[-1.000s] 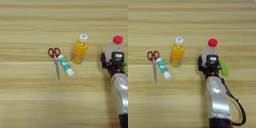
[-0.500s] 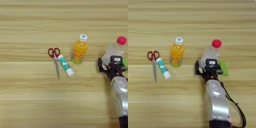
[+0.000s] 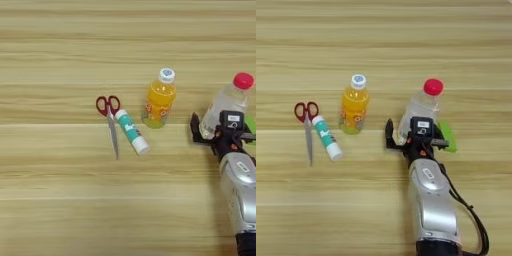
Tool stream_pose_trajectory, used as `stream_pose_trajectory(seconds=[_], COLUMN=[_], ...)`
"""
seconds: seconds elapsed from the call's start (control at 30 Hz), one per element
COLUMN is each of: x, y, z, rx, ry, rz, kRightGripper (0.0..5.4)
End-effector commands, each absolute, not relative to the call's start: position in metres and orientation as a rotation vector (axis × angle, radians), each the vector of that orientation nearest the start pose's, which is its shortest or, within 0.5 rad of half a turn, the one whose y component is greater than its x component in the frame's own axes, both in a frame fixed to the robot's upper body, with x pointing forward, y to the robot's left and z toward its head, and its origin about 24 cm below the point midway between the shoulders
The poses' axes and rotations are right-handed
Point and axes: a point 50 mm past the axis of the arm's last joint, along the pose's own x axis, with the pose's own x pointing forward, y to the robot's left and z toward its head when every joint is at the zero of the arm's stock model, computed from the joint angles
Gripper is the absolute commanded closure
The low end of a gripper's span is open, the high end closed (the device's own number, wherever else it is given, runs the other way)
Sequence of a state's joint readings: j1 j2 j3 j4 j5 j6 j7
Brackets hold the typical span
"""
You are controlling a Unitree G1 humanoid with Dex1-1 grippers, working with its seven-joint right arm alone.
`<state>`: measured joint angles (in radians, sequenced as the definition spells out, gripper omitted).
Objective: Move the objects on the table
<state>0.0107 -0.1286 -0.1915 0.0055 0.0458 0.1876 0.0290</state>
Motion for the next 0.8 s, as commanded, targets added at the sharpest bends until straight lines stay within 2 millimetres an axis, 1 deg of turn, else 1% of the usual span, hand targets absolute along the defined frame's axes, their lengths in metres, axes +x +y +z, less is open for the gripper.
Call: stream_pose_trajectory(seconds=[0.03, 0.6, 0.8], x=[0.254, 0.2534, 0.2474], y=[-0.2225, -0.2231, -0.2224], z=[0.0522, 0.0518, 0.0479], rx=[-0.074, -0.078, -0.077], ry=[0.079, 0.083, 0.099], rz=[-0.174, -0.181, -0.179], kRightGripper=[0.03, 0.03, 0.03])
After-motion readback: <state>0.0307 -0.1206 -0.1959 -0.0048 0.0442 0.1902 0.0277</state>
